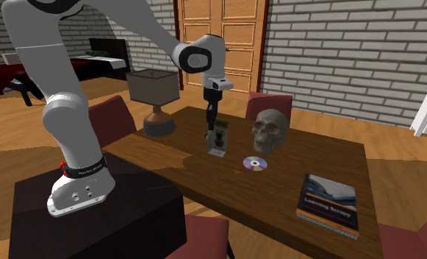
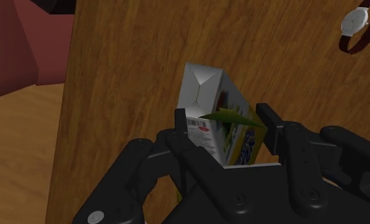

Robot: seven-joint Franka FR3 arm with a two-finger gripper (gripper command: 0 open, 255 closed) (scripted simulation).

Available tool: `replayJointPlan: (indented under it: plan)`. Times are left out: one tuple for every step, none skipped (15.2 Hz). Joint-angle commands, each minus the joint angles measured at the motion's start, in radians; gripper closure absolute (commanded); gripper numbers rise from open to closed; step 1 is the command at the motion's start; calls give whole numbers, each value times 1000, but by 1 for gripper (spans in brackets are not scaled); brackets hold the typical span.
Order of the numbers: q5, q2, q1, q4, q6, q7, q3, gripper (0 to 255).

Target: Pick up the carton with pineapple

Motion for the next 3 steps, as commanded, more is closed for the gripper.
replayJointPlan:
  plan:
    - [-2,-14,-1,14,-28,0,0,255]
    - [-3,-16,-1,14,-30,0,0,255]
    - [-2,-16,-1,15,-30,0,0,255]
